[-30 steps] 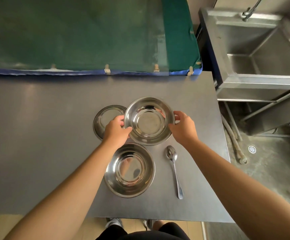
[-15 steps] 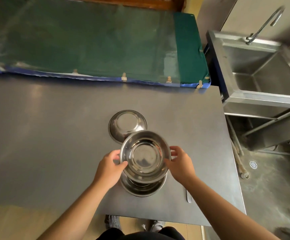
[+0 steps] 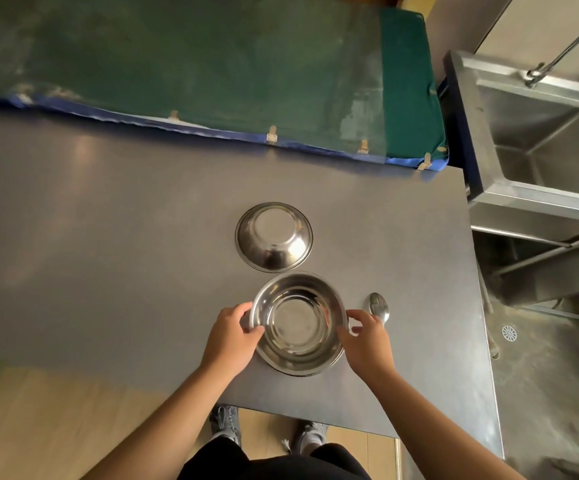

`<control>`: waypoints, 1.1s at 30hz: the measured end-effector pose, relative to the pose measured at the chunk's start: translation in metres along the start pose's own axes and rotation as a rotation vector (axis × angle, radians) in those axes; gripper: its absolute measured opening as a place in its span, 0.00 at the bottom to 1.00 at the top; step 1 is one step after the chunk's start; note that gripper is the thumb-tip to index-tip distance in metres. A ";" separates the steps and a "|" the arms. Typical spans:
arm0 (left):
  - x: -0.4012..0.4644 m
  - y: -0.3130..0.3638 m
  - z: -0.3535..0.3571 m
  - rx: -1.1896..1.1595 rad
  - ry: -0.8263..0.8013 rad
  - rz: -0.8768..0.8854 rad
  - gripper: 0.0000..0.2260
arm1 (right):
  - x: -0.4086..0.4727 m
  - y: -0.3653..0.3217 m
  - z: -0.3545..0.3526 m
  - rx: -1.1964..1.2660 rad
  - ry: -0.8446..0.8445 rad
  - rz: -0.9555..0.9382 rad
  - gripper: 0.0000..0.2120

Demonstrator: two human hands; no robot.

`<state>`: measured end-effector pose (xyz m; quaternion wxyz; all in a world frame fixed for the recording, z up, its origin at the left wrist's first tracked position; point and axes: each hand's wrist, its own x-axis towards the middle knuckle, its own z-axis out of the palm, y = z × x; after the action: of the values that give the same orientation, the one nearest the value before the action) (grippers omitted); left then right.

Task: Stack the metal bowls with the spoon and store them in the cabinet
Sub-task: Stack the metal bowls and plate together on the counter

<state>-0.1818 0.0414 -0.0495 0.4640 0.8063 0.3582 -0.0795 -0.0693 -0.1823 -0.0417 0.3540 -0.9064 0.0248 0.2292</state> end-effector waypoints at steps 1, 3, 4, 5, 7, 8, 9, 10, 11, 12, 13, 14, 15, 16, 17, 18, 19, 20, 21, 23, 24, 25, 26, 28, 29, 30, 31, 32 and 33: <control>0.000 -0.001 0.002 -0.005 -0.016 -0.007 0.21 | 0.000 0.001 0.001 0.017 -0.010 0.021 0.15; 0.000 -0.001 0.005 -0.024 -0.038 -0.018 0.22 | 0.000 0.003 0.003 0.038 -0.020 0.047 0.14; 0.001 0.000 0.007 -0.039 -0.045 -0.025 0.23 | 0.001 0.004 0.003 0.042 -0.021 0.052 0.14; 0.001 0.000 0.009 -0.054 -0.051 -0.029 0.24 | 0.001 0.004 0.003 0.046 -0.019 0.057 0.14; 0.003 0.002 0.012 -0.076 -0.064 -0.026 0.25 | 0.001 0.005 0.002 0.053 -0.014 0.066 0.14; 0.004 0.004 0.014 -0.083 -0.072 -0.021 0.25 | 0.002 0.005 0.000 0.058 -0.011 0.072 0.14; 0.006 0.007 0.016 -0.091 -0.084 -0.019 0.25 | 0.003 0.005 -0.002 0.065 -0.006 0.078 0.14; 0.009 0.010 0.018 -0.098 -0.098 -0.018 0.25 | 0.005 0.006 -0.005 0.071 -0.001 0.086 0.14; 0.011 0.015 0.020 -0.104 -0.113 -0.014 0.25 | 0.007 0.006 -0.008 0.073 0.007 0.095 0.14; 0.014 0.019 0.023 -0.112 -0.126 -0.007 0.25 | 0.010 0.007 -0.011 0.074 0.015 0.104 0.15; 0.018 0.024 0.026 -0.120 -0.139 -0.002 0.25 | 0.013 0.006 -0.015 0.074 0.023 0.114 0.14; 0.021 0.030 0.029 -0.127 -0.151 0.002 0.25 | 0.018 0.006 -0.020 0.072 0.030 0.120 0.14; 0.025 0.035 0.032 -0.130 -0.163 0.003 0.24 | 0.022 0.006 -0.024 0.070 0.039 0.119 0.13; 0.028 0.041 0.035 -0.130 -0.173 0.004 0.23 | 0.027 0.005 -0.028 0.069 0.049 0.114 0.11; 0.031 0.047 0.038 -0.129 -0.183 0.006 0.23 | 0.031 0.005 -0.032 0.069 0.057 0.108 0.08; 0.035 0.053 0.040 -0.132 -0.191 0.006 0.23 | 0.035 0.004 -0.036 0.069 0.061 0.105 0.07; 0.038 0.059 0.042 -0.136 -0.197 0.006 0.23 | 0.039 0.003 -0.040 0.070 0.064 0.106 0.08; 0.041 0.064 0.044 -0.141 -0.198 0.010 0.22 | 0.043 0.003 -0.043 0.070 0.067 0.109 0.10; 0.045 0.069 0.046 -0.146 -0.197 0.013 0.22 | 0.046 0.003 -0.047 0.069 0.071 0.113 0.12; 0.052 0.077 0.050 -0.155 -0.198 0.015 0.22 | 0.053 0.003 -0.052 0.066 0.076 0.119 0.14; 0.055 0.080 0.050 -0.160 -0.200 0.013 0.23 | 0.055 0.003 -0.053 0.064 0.075 0.121 0.15; 0.059 0.083 0.050 -0.169 -0.206 0.010 0.25 | 0.058 0.002 -0.055 0.060 0.073 0.121 0.16; 0.062 0.086 0.050 -0.180 -0.216 0.006 0.29 | 0.060 0.002 -0.056 0.053 0.068 0.121 0.16; 0.068 0.090 0.049 -0.171 -0.241 0.002 0.32 | 0.066 0.001 -0.059 0.022 0.048 0.121 0.19; 0.069 0.090 0.047 -0.160 -0.252 0.003 0.33 | 0.067 0.002 -0.059 0.001 0.033 0.124 0.21; 0.072 0.092 0.044 -0.152 -0.261 0.005 0.33 | 0.071 0.000 -0.060 -0.023 0.020 0.128 0.24; 0.074 0.091 0.041 -0.144 -0.266 0.009 0.33 | 0.072 0.000 -0.061 -0.043 0.008 0.138 0.28; 0.076 0.091 0.036 -0.142 -0.259 0.013 0.32 | 0.074 -0.002 -0.063 -0.059 0.005 0.141 0.31; 0.079 0.090 0.030 -0.142 -0.237 0.014 0.30 | 0.078 -0.006 -0.065 -0.074 0.004 0.135 0.33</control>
<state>-0.0592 0.0290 -0.0401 0.5595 0.7588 0.2999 -0.1456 0.0273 -0.2110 -0.0301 0.3039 -0.9156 0.0783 0.2513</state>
